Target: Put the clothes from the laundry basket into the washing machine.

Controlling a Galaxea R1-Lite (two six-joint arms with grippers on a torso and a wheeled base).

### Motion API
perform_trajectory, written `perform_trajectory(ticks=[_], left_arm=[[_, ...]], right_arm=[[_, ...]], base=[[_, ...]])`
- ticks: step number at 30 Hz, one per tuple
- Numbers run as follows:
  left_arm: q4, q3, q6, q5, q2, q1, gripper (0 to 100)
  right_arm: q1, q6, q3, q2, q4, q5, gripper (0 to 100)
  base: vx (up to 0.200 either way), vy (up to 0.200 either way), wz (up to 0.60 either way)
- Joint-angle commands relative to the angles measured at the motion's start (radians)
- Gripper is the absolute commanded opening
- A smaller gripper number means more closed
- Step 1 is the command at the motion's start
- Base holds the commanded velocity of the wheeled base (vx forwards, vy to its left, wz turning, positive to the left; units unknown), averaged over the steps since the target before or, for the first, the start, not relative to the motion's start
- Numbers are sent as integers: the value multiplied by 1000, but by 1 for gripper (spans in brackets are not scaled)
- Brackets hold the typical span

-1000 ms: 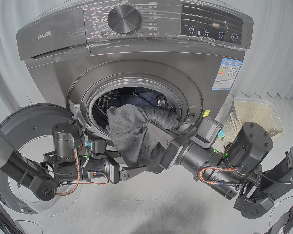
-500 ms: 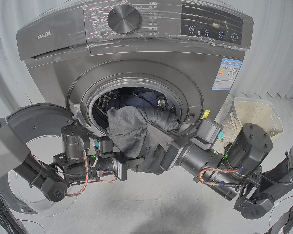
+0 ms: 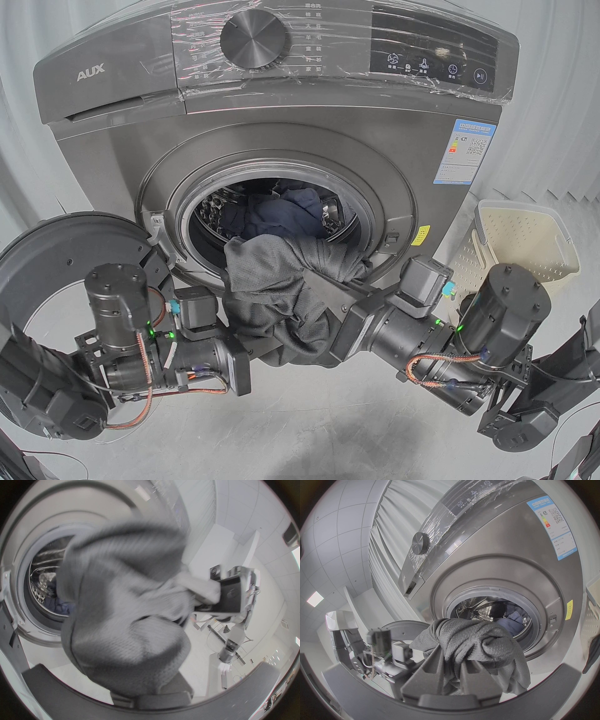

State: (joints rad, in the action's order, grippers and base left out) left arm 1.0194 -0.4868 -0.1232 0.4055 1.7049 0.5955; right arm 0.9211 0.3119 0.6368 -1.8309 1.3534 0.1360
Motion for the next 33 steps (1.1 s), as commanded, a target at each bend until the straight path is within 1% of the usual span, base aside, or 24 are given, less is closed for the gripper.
perform_trajectory(ticks=[1,5,6,8,12,13,14,15,17,19,20,21,28,33], left_arm=[[1,56,-12,1,-149,38,0],[5,77,-13,4,-171,35,0],[5,77,-13,4,-177,33,0],[11,65,-26,4,-189,29,0],[39,17,-64,-2,-197,17,0],[41,16,-65,-4,-197,17,0],[47,1,-75,-19,-197,10,0],[48,-12,-78,-33,-195,9,0],[47,-33,-78,-48,-188,9,0],[48,-42,-78,-54,-185,9,0],[48,-53,-78,-60,-182,10,0],[48,-56,-78,-65,-182,12,0],[48,-62,-79,-80,-188,10,0],[50,-67,-78,-82,-195,10,0]], right_arm=[[-1,-1,-12,-24,3,-4,0],[-1,-1,-26,-28,3,-6,0],[-2,-1,-32,-28,3,-6,100],[-2,-1,-65,-24,-2,-6,100],[-11,-7,-154,2,-19,-13,100],[-11,-7,-158,2,-19,-13,100],[-11,-10,-189,13,-19,-22,100],[-11,-11,-209,16,-20,-32,100],[-11,-14,-238,18,-19,-44,100],[-11,-20,-252,16,-19,-45,100],[-11,-36,-278,13,-17,-45,100],[-11,-40,-286,10,-19,-45,100],[-24,-50,-281,4,-19,-45,100],[-37,-65,-276,-11,-17,-47,100]], base=[[0,0,0],[0,0,0],[0,0,0],[0,0,0],[0,0,0],[0,0,0],[0,0,0],[0,0,0],[0,0,0],[0,0,0],[0,0,0],[0,0,0],[0,0,0],[0,0,0]])
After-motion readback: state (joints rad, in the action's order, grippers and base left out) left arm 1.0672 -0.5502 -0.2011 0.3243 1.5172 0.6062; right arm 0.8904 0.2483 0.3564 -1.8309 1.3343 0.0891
